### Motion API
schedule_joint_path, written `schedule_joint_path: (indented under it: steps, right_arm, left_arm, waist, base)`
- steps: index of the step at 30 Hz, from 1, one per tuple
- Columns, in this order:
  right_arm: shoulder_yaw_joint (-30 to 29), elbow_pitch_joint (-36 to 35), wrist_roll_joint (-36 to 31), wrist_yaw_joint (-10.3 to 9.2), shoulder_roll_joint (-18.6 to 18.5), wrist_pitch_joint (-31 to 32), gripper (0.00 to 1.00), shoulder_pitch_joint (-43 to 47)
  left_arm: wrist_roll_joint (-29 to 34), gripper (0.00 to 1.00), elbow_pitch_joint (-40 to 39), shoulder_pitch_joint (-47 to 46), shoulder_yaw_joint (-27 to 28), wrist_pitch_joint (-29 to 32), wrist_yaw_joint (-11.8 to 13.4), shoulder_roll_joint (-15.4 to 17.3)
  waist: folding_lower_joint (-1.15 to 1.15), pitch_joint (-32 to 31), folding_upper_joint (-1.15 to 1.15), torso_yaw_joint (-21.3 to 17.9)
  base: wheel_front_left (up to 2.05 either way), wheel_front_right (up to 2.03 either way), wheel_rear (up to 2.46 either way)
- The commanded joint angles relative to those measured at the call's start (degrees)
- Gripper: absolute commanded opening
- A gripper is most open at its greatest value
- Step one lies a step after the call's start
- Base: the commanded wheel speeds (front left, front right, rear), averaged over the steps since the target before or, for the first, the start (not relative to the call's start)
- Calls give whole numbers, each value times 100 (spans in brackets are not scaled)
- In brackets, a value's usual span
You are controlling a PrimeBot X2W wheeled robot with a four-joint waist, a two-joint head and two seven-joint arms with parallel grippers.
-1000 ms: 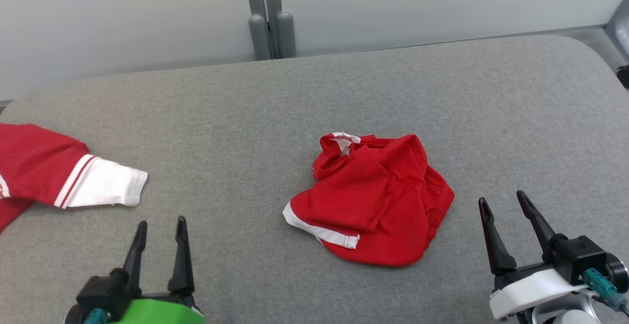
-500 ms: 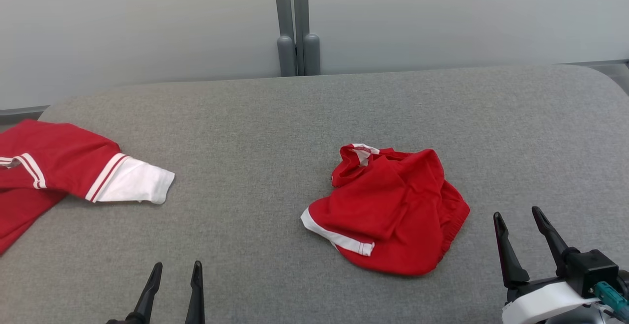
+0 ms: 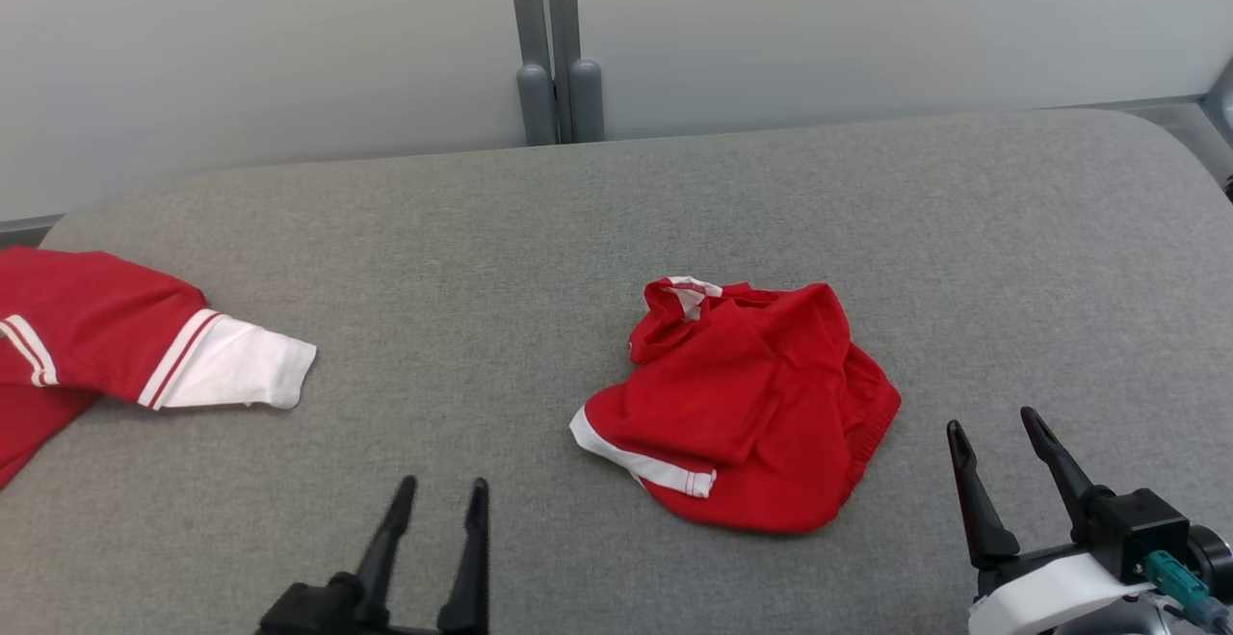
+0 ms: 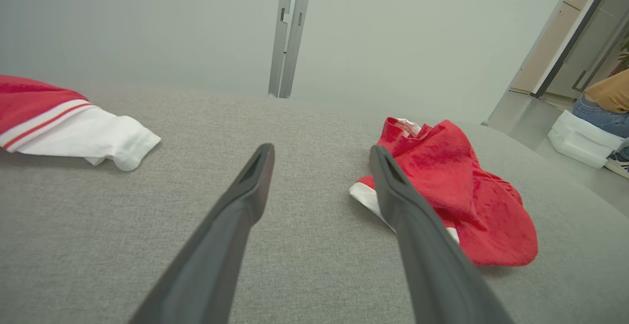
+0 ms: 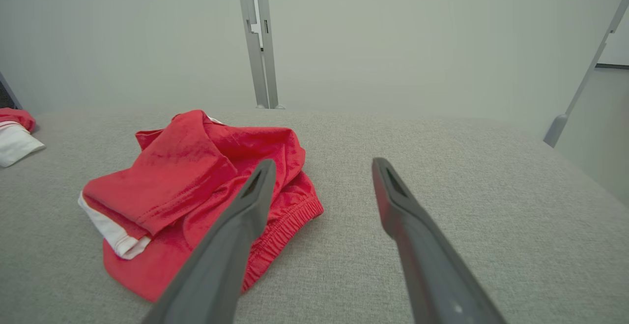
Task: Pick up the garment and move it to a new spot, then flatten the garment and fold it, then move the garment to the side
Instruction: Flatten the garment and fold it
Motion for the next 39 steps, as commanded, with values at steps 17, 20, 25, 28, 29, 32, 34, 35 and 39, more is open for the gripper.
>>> schedule_joint_path:
  steps: [17,20,25,28,29,32,34,35,39]
  right_arm:
    - [86,30,119,-7,36,-3,100,-380]
    - [91,48,129,-6,51,-3,100,-421]
    - [104,46,127,-7,101,-3,100,-453]
    - [95,53,133,-6,115,-3,100,-431]
    - [87,60,137,-6,109,-3,100,-420]
    - [43,68,145,-7,82,-3,100,-378]
    - [16,76,131,-6,87,-3,100,-333]
    - [23,85,126,-6,87,-3,100,-323]
    - [73,116,132,-6,99,-3,100,-356]
  left_arm:
    - [-3515,100,2782,-2171,-1892,681,156,12]
    - [-3768,100,2943,-2341,-1938,676,198,13]
    - [-3856,31,3205,-2579,-2087,599,187,11]
    - [-3975,0,3175,-2693,-2150,517,162,10]
    - [-4031,0,3120,-2731,-2140,487,164,13]
    - [-4097,0,2859,-2800,-2104,494,162,21]
    - [-4167,0,2541,-2843,-2043,571,151,82]
    - [-4220,0,2362,-2872,-1990,605,152,113]
    - [-4577,0,1600,-3132,-1617,822,314,221]
  waist:
    - [0,739,0,-893]
    - [0,787,0,-931]
    - [0,844,0,-968]
    - [0,841,0,-957]
    - [0,833,0,-951]
    - [0,808,0,-911]
    - [0,774,0,-863]
    - [0,763,0,-845]
    - [0,698,0,-753]
  base:
    - [0,0,0]
    - [0,0,0]
    - [0,0,0]
    - [0,0,0]
    - [0,0,0]
    - [0,0,0]
    - [0,0,0]
    - [0,0,0]
    - [0,0,0]
